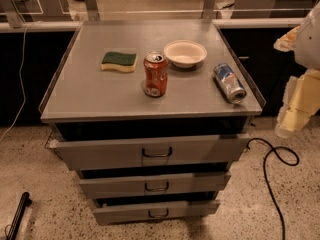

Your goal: Open middle drawer

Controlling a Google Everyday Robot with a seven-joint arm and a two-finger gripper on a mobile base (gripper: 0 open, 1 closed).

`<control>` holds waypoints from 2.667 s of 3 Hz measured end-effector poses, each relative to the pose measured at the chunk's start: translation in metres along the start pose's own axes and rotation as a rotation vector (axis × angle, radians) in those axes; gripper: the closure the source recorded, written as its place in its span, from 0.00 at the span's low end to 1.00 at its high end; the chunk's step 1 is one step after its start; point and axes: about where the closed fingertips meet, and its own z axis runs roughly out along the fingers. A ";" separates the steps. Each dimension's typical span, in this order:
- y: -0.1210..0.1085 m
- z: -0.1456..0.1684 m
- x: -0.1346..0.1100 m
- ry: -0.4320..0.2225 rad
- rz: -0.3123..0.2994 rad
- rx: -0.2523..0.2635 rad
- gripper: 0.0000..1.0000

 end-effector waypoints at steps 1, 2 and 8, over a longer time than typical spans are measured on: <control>0.000 0.000 0.000 0.000 0.000 0.000 0.00; -0.002 -0.005 0.001 0.021 -0.007 0.044 0.00; 0.146 0.135 0.048 -0.241 0.089 -0.166 0.00</control>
Offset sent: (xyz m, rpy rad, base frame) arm 0.0007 -0.0066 0.0065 -0.0754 -0.0662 -0.0166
